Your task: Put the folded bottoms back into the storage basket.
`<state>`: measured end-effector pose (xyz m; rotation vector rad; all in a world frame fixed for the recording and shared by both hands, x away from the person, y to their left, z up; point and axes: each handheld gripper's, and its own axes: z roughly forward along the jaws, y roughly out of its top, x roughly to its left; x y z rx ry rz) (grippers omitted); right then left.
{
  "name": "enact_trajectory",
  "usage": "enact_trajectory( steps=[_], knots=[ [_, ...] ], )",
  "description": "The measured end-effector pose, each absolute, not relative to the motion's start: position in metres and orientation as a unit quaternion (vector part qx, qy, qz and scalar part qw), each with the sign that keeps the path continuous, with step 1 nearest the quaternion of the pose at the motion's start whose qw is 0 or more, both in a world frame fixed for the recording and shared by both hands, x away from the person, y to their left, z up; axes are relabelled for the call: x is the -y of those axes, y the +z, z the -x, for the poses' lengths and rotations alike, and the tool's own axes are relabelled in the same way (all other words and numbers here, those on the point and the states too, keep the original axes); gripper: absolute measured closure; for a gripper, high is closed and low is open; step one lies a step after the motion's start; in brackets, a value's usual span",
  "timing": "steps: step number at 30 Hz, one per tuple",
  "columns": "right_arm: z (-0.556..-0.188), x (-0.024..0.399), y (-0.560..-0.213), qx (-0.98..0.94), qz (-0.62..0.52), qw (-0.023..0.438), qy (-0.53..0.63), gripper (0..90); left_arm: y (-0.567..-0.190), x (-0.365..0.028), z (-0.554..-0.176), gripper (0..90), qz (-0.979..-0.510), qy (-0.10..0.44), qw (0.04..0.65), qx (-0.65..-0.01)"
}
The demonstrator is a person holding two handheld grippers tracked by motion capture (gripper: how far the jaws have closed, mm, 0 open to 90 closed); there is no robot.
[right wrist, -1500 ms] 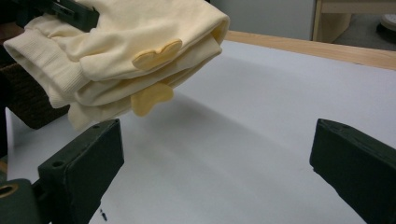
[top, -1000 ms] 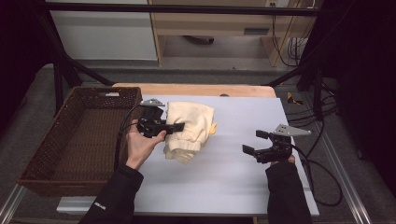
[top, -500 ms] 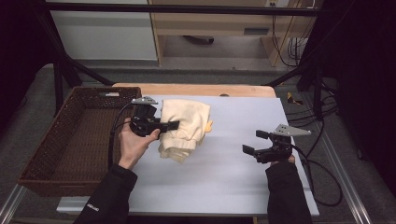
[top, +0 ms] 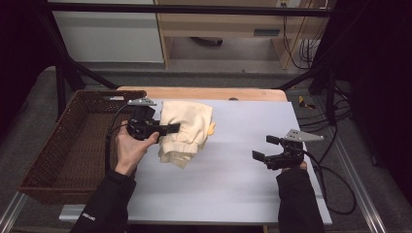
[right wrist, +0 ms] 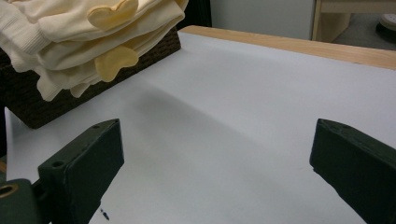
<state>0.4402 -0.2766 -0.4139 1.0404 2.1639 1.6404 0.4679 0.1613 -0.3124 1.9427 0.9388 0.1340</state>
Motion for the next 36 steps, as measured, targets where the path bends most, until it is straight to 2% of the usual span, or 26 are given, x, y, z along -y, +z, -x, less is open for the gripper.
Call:
enact_trajectory(
  steps=[36],
  knots=[
    [-0.44,0.277,-0.414,-0.739,-0.356,0.118,0.56,3.3,-0.288,-0.19,-0.459,73.1,-0.787,0.069,0.478,-0.385]
  ],
)
